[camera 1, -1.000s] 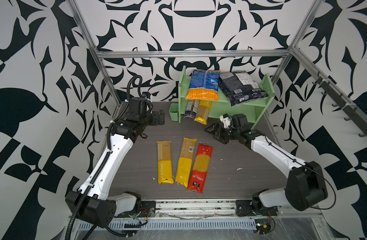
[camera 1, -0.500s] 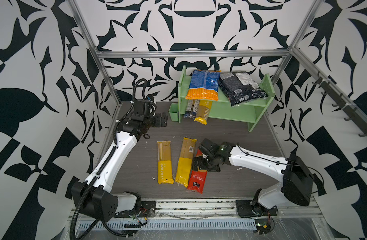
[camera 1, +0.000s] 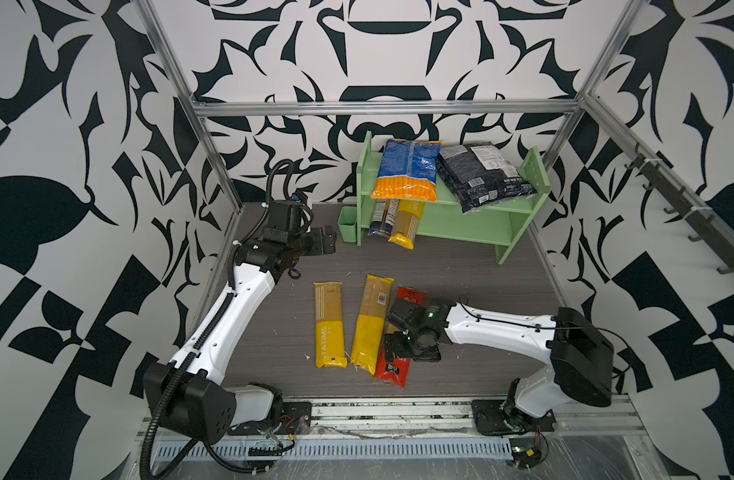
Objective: Place and organize the pasta boxes and bags onto the shelf
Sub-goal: 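Move the right gripper down onto the red spaghetti pack, then close the right gripper on the red pack's end and lift it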
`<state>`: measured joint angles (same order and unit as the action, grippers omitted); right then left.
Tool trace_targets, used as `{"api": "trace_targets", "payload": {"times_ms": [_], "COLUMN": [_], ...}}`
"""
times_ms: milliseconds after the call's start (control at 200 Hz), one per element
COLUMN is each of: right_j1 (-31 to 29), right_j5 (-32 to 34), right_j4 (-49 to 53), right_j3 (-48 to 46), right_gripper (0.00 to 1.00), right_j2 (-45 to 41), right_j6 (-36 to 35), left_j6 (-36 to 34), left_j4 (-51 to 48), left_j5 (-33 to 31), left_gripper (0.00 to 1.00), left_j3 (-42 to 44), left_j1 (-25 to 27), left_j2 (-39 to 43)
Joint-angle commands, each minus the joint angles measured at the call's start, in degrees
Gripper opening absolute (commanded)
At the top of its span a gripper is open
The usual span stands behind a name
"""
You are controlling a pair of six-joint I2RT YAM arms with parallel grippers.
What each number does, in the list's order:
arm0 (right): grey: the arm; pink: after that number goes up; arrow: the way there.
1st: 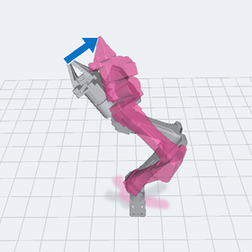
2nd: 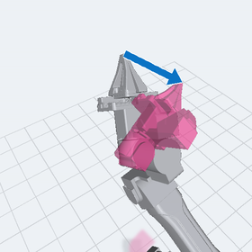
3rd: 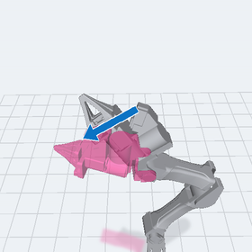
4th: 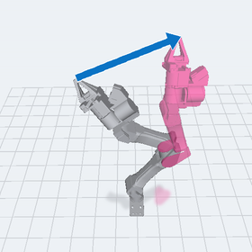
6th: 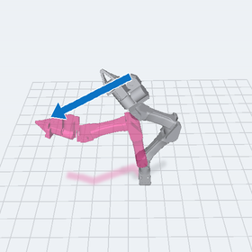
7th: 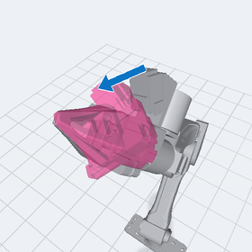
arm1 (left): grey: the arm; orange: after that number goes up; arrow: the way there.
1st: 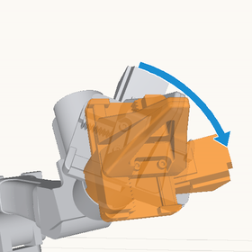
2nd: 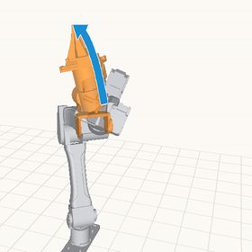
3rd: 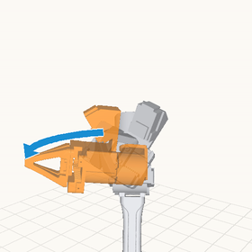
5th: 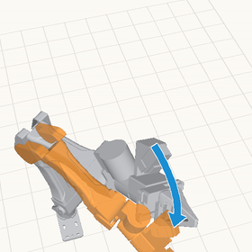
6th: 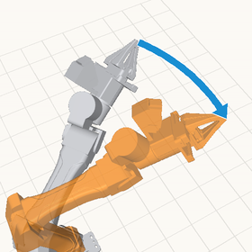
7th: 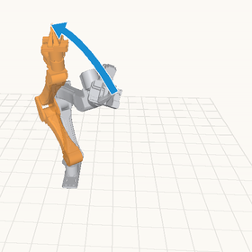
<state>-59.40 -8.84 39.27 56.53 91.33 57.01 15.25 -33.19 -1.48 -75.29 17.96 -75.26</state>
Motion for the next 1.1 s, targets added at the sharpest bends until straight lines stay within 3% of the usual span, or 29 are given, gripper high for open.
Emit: {"api": "trace_targets", "payload": {"times_ms": [0, 405, 570, 845, 1095], "right_j1": [-0.37, 0.75, 6.72, 17.24, 18.14], "right_j5": [-1.42, -2.46, -0.98, 1.51, 1.99], "right_j4": [-2.14, -2.0, 0.52, 5.26, 7.93], "right_j3": [-0.13, -0.26, -1.51, 1.7, 5.9], "right_gripper": [1.0, 0.96, 0.89, 0.89, 0.89], "right_j2": [2.32, 8.17, 7.1, 6.9, 8.68], "right_j6": [-1.07, -3.04, -7.66, -18.41, -20.63], "left_j6": [0.68, 0.58, 0.63, 0.58, 0.5], "left_j4": [-0.2, 0.48, 1.42, 2.96, 3.0], "left_j5": [-0.63, -2.58, -2.82, -2.74, -3.05], "left_gripper": [0.99, 0.99, 0.99, 0.99, 0.99], "left_j3": [0.51, 0.48, 0.49, 0.15, -0.1], "left_j1": [-0.23, -0.22, -0.3, -0.25, -0.29], "left_j2": [1.79, 4.16, 3.74, 2.67, 2.71]}}
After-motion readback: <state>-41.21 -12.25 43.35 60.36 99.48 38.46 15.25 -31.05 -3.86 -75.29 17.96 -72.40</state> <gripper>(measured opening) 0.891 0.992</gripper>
